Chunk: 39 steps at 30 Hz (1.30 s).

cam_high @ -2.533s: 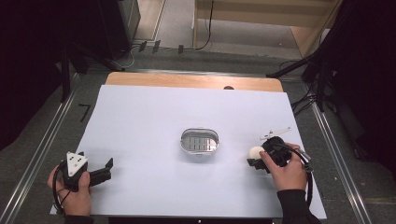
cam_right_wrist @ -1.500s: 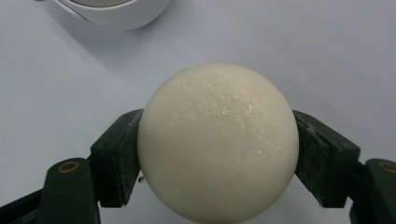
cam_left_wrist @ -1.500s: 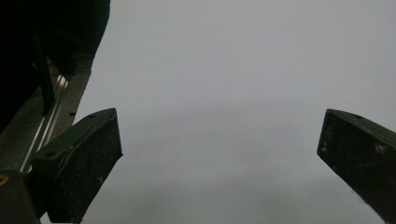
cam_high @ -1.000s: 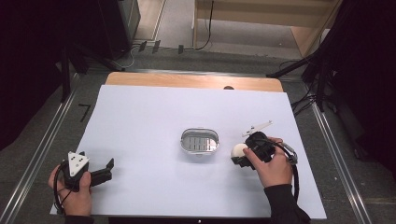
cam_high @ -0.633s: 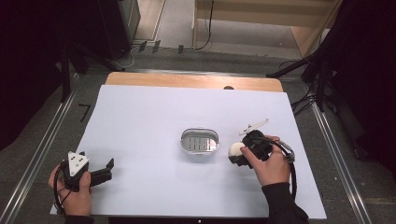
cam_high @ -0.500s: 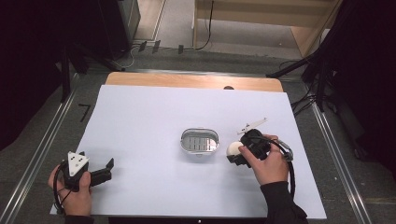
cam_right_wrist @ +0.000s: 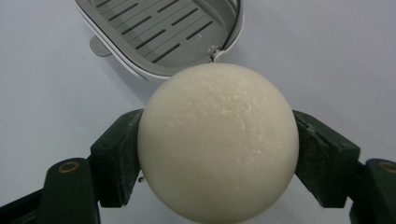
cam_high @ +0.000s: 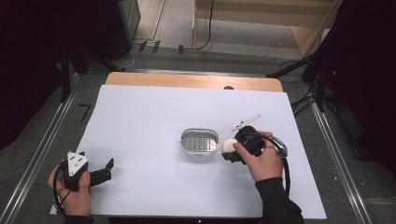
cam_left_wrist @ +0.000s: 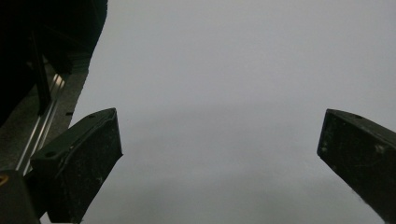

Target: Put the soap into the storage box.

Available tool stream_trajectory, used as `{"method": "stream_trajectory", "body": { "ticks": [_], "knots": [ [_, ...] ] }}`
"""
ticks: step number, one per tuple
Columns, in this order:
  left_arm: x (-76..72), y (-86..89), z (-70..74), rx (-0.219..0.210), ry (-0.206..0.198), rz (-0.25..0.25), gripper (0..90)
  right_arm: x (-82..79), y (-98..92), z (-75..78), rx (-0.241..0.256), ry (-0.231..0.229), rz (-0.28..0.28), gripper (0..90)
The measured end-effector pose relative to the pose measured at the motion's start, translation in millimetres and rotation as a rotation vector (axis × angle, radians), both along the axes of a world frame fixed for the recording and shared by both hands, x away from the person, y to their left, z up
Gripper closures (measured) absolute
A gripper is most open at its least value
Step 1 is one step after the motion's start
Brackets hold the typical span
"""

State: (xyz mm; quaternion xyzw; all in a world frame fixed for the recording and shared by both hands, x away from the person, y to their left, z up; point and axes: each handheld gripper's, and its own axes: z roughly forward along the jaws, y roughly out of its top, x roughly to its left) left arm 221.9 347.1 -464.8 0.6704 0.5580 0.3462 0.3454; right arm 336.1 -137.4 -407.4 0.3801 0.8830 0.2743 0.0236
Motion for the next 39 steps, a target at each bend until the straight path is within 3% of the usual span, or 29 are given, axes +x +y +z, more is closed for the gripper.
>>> {"method": "stream_trajectory", "body": {
  "ticks": [39],
  "knots": [
    [0.1,1.3,0.1,-0.01,0.001,-0.004,0.2,14.1,46.2,10.9,0.013,0.001,0.08,24.9]
  ]
}}
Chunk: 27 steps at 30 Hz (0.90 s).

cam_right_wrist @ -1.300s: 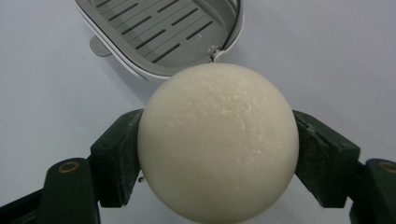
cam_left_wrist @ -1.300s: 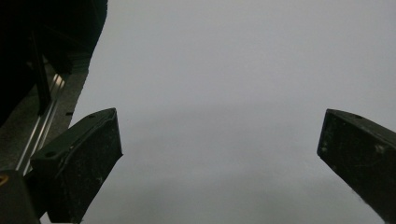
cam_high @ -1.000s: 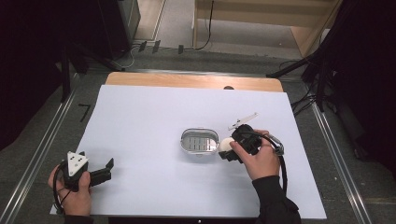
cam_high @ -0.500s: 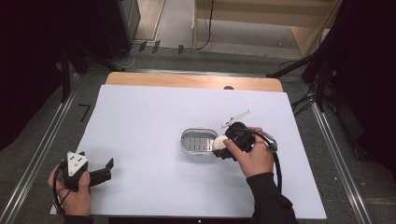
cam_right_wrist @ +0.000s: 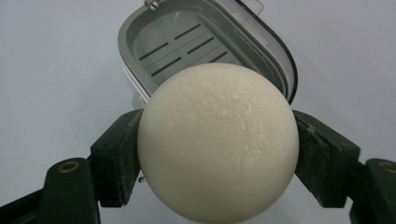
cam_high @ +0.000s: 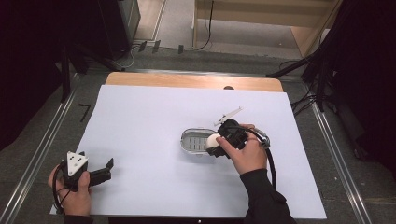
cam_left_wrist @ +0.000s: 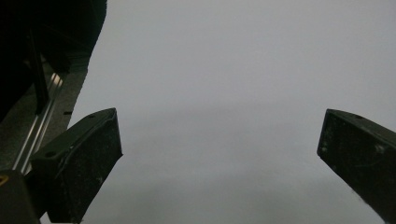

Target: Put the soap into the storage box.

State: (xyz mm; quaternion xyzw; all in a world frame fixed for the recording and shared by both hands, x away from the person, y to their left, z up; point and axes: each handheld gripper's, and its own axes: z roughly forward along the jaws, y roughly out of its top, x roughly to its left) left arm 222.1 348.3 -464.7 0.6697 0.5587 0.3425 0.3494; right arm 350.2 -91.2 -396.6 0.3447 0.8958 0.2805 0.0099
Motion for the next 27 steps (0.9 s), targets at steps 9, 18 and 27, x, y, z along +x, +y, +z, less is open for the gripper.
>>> {"method": "stream_trajectory", "body": {
  "ticks": [9,18,27],
  "knots": [
    [0.1,0.1,0.0,0.0,0.0,0.001,0.2,4.4,9.3,0.6,0.002,0.004,0.011,25.0],
    [0.1,0.3,0.0,-0.002,0.0,0.0,0.2,8.3,21.9,0.5,0.003,0.004,0.029,24.9],
    [0.2,0.4,0.0,-0.003,0.001,0.002,0.2,13.1,30.5,-0.7,-0.006,0.015,0.026,25.0]
  ]
}}
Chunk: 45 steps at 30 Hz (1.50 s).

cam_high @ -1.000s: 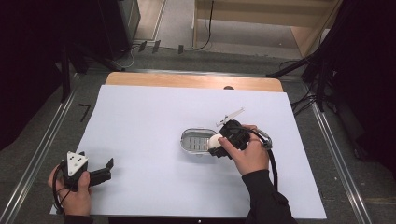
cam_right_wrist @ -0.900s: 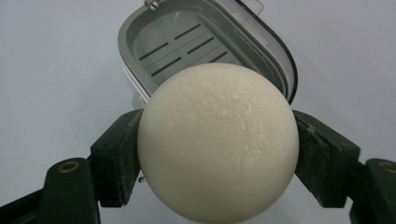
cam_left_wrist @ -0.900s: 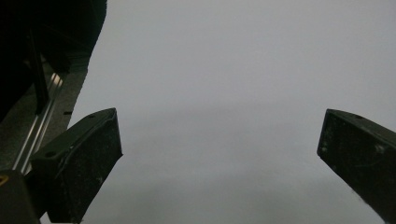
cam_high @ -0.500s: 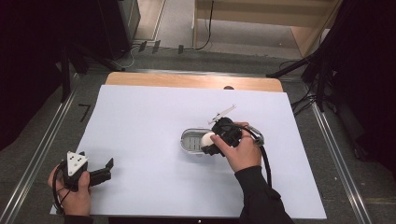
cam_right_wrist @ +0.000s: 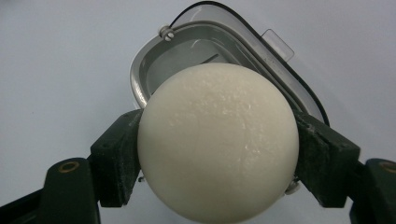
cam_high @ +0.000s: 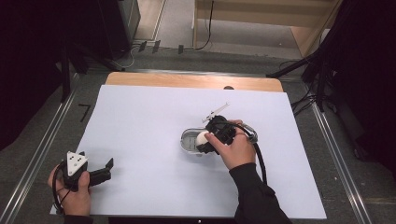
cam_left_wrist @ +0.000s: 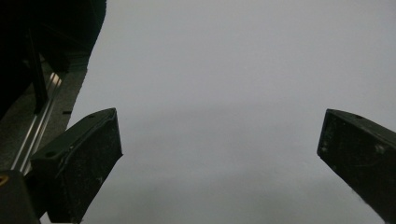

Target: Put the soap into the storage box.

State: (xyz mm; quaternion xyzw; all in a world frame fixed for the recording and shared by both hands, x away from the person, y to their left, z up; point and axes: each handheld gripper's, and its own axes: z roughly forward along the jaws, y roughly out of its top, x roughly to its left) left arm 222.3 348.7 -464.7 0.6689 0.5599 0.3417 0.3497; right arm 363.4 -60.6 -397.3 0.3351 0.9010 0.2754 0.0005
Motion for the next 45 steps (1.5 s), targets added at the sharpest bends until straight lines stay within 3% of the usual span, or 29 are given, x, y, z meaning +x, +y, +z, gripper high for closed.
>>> {"method": "stream_trajectory", "body": {
  "ticks": [26,45],
  "knots": [
    [-0.1,0.3,0.1,-0.005,-0.001,0.005,0.2,8.8,12.2,-10.3,-0.001,0.033,-0.01,25.0],
    [-0.1,1.0,0.2,-0.01,0.002,0.001,0.1,9.0,18.0,-18.2,-0.03,0.01,-0.03,24.8]
  ]
}}
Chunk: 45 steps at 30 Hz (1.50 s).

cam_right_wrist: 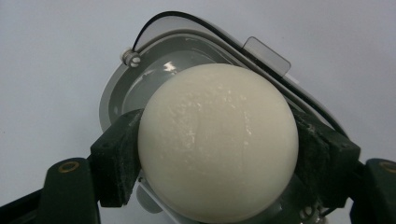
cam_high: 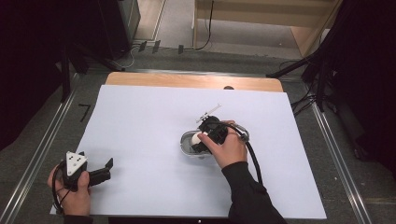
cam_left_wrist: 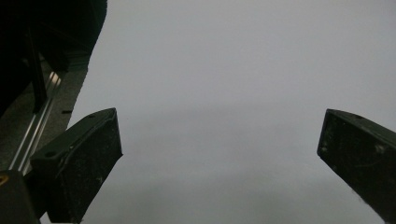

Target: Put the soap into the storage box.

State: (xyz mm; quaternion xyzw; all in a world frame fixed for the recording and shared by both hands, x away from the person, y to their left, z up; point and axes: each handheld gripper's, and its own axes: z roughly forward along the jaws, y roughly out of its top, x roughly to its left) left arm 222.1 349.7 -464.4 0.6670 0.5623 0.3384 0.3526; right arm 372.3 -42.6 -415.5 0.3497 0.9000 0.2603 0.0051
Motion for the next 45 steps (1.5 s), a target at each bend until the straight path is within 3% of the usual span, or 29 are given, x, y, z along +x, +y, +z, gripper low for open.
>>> {"method": "stream_trajectory", "body": {
  "ticks": [5,8,11,23,36,45],
  "knots": [
    [0.0,0.1,0.0,0.001,0.0,0.0,0.2,-1.6,0.8,-1.4,0.005,0.005,0.003,24.1],
    [0.0,0.0,0.0,0.0,0.0,0.0,0.2,-3.3,-2.4,5.5,0.049,-0.005,-0.002,22.9],
    [0.1,0.0,0.0,0.0,0.0,0.0,0.2,-4.0,-4.5,8.8,0.055,-0.009,-0.002,21.3],
    [-0.1,-0.3,0.1,0.002,0.0,0.004,0.2,-11.8,-20.0,18.1,0.025,-0.061,-0.009,13.4],
    [0.0,-0.6,-0.1,0.005,-0.002,0.006,0.2,-18.6,-51.7,16.2,0.039,-0.086,-0.059,12.6],
    [0.0,-0.7,-0.2,0.006,-0.003,0.006,0.1,-24.0,-79.3,8.0,0.028,-0.089,-0.105,5.3]
  ]
}}
